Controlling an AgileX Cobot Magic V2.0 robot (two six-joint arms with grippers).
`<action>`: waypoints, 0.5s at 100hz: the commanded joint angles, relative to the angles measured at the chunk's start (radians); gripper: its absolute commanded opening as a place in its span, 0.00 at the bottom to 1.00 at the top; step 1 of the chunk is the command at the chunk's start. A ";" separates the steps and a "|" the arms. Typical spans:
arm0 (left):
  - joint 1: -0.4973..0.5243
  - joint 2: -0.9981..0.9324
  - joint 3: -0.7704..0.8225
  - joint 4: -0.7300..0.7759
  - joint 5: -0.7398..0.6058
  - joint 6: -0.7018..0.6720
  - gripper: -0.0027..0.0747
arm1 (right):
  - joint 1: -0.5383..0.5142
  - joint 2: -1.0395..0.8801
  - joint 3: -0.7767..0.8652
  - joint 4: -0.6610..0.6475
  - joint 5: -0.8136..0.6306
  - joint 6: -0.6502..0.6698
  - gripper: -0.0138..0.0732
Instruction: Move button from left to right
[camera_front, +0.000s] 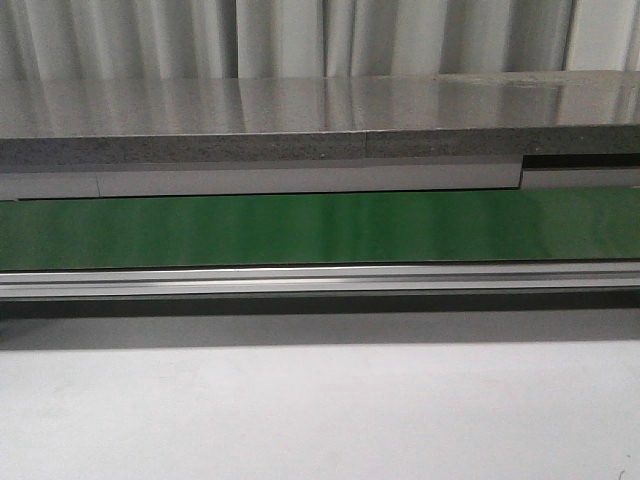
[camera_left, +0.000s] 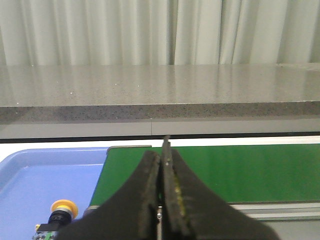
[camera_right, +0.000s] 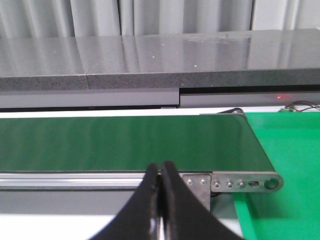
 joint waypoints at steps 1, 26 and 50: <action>0.002 -0.031 0.060 -0.009 -0.084 -0.009 0.01 | 0.001 -0.020 -0.015 -0.005 -0.087 -0.002 0.08; 0.002 -0.031 0.060 -0.009 -0.085 -0.009 0.01 | 0.001 -0.020 -0.015 -0.005 -0.087 -0.002 0.08; 0.002 -0.031 0.058 -0.005 -0.142 -0.009 0.01 | 0.001 -0.020 -0.015 -0.005 -0.087 -0.002 0.08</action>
